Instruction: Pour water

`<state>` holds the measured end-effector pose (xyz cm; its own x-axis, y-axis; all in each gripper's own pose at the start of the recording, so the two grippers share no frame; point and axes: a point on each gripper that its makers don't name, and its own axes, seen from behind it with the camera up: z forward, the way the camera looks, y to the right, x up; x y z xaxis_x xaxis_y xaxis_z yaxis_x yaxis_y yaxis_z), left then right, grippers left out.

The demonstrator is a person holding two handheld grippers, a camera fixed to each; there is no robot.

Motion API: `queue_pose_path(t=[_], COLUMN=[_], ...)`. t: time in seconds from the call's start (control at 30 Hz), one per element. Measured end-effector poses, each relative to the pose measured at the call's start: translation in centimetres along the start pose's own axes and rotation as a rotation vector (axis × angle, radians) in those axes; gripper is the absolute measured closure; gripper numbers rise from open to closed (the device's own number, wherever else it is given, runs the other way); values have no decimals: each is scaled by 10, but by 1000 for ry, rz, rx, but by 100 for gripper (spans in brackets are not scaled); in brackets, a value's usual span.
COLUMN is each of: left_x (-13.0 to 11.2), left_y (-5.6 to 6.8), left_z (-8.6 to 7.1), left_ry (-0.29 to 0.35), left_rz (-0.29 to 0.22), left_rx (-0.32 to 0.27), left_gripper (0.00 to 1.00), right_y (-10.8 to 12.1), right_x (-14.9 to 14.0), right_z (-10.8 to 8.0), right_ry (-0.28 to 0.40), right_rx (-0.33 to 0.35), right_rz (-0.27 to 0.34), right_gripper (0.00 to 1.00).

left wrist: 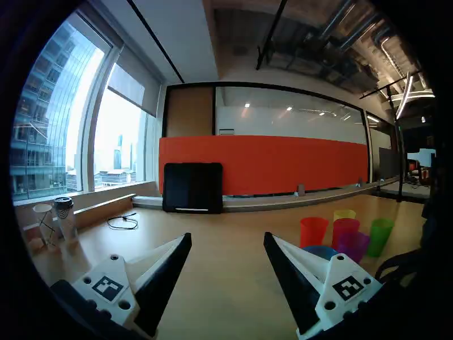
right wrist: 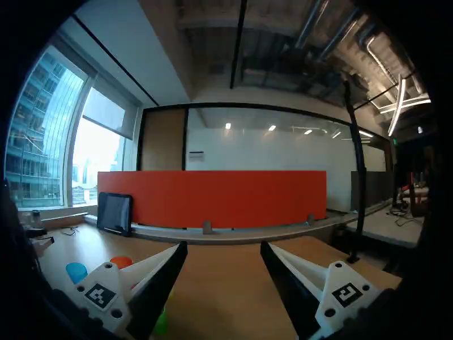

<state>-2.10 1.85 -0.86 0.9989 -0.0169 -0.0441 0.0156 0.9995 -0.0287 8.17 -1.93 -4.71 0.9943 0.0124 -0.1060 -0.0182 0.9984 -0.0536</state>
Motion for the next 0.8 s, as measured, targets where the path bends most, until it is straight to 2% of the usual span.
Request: queue_pose_path(t=[0.8], left_x=[-2], left_y=[0], left_z=[3], left_ry=[-15], left_rz=[1], left_rx=[-9], left_gripper=[6], right_y=[4], right_x=[-3], right_z=[-3], right_ry=[-2], right_rx=[1], right_rz=[0], right_gripper=[0])
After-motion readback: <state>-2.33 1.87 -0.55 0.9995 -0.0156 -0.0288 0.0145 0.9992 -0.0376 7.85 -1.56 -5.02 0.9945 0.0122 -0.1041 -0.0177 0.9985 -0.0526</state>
